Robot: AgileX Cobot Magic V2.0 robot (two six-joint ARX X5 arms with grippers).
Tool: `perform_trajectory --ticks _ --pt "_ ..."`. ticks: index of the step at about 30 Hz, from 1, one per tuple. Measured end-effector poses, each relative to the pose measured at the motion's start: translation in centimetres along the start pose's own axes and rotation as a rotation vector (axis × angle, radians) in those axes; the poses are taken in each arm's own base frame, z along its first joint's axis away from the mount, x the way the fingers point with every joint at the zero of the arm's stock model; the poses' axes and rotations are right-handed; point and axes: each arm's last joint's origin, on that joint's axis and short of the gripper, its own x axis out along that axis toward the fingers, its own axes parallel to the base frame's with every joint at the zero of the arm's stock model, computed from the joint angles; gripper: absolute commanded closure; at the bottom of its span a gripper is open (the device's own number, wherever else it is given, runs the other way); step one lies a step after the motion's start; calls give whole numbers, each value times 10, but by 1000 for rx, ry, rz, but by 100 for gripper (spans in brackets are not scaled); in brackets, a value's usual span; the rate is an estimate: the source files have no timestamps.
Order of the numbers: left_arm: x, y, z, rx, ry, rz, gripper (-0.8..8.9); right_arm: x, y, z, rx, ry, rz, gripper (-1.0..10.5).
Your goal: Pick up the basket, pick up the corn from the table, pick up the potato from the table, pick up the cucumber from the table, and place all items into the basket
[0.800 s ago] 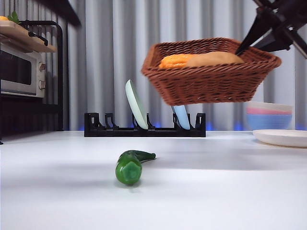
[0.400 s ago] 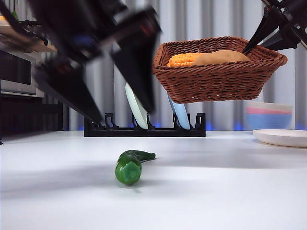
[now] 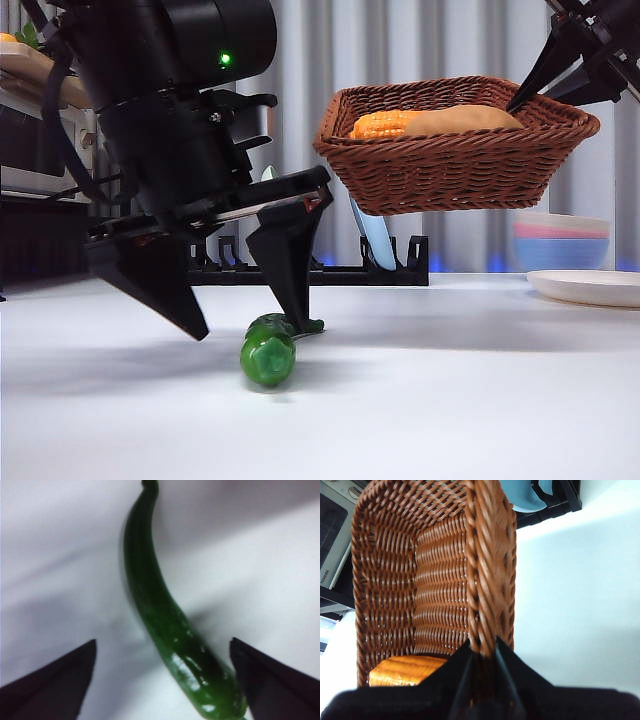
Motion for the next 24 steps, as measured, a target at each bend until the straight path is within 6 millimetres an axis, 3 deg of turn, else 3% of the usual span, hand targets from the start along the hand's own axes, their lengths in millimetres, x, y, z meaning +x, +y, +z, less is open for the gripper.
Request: perform_trajectory --ticks 3,9,13,22,24 --pt "0 -1 1 15 -15 -6 692 0 0 0 0 0 0 958" --pt "1 -1 1 25 -12 -9 680 0 -1 -1 8 11 -5 958" --pt "5 1 2 29 -6 -7 517 0 -1 -3 20 30 -12 958" --pt "10 4 1 32 14 5 539 0 -1 -5 30 61 30 958" --pt "10 5 2 33 13 8 649 0 -1 -5 31 62 30 958"
